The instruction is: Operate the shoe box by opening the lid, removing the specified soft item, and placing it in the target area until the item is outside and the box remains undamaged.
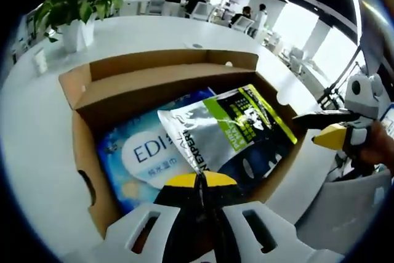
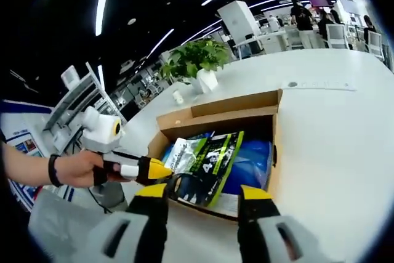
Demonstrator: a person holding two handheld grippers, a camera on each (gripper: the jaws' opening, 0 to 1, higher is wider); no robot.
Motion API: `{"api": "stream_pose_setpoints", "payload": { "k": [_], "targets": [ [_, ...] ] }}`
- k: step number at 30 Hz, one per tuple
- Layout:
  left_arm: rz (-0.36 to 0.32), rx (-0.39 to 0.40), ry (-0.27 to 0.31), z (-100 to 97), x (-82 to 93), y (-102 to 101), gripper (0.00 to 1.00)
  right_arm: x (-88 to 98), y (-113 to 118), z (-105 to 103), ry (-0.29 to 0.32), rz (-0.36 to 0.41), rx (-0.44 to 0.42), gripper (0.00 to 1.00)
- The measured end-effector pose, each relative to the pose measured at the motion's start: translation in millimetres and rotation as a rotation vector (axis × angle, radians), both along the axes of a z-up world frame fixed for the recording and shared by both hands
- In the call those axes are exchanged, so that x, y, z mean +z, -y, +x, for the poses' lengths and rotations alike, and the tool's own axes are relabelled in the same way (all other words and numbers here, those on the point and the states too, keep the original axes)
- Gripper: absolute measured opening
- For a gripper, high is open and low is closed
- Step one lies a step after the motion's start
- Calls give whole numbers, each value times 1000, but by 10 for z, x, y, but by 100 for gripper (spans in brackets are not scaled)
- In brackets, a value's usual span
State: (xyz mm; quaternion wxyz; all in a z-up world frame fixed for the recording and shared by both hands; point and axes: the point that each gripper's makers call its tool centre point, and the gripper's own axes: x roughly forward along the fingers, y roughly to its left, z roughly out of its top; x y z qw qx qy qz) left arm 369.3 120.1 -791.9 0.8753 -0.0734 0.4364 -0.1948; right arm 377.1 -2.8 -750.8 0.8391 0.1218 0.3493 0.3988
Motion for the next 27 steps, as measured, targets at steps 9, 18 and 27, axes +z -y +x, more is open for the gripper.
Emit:
{"api": "stream_pose_setpoints", "payload": {
  "k": [9,18,27],
  "targets": [
    [-5,1,-3,-3,-7,-3,0,-92,-81,92,-35,-6,-12,40],
    [-15,4,-3,0,-7,-8,0,-200,-173,108,-73,-10,-11,35],
    [-21,5,-7,3,-7,-13,0,-313,-181,95,-32,-82,13,20]
  ]
}}
